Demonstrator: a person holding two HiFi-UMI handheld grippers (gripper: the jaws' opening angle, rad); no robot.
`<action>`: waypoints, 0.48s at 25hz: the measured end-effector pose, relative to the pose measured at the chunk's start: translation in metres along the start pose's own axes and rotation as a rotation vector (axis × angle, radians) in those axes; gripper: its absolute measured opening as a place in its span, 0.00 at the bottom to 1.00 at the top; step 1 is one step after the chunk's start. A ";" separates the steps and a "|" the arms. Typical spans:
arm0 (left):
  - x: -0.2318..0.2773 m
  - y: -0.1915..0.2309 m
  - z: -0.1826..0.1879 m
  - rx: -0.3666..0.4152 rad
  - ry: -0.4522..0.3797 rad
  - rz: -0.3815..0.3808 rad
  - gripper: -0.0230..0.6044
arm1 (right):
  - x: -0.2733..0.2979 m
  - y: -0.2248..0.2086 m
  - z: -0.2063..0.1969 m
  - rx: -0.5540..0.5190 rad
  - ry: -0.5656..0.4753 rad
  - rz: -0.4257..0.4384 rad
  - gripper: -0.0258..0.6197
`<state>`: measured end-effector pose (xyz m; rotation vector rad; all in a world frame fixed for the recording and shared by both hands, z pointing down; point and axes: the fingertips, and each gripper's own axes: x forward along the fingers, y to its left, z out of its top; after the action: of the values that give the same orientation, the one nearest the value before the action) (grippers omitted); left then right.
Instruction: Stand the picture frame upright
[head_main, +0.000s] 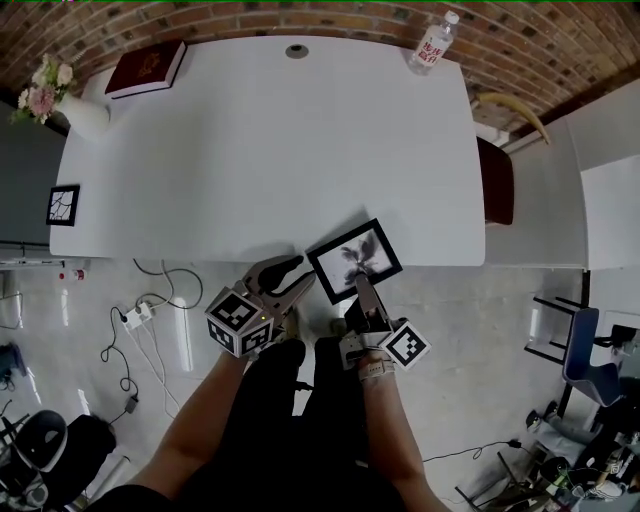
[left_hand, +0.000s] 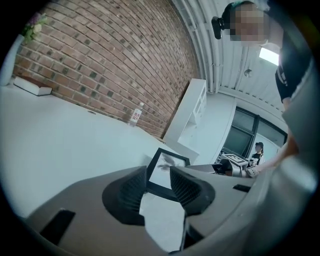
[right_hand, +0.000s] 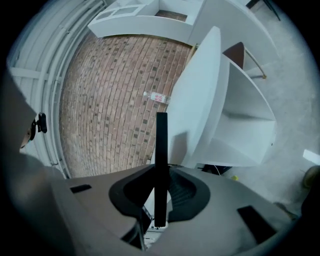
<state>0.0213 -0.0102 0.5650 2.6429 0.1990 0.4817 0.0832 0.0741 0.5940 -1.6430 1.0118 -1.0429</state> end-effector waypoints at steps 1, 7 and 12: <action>-0.002 0.003 0.002 0.000 0.004 0.002 0.30 | 0.001 0.003 -0.001 -0.022 0.013 0.005 0.15; -0.017 0.029 0.019 -0.032 -0.007 0.030 0.37 | 0.017 0.037 -0.018 -0.148 0.125 0.071 0.15; -0.042 0.053 0.040 -0.070 -0.040 0.029 0.47 | 0.035 0.073 -0.046 -0.294 0.268 0.156 0.14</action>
<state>-0.0004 -0.0819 0.5427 2.5873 0.1293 0.4364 0.0391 0.0118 0.5411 -1.6495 1.5064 -1.0661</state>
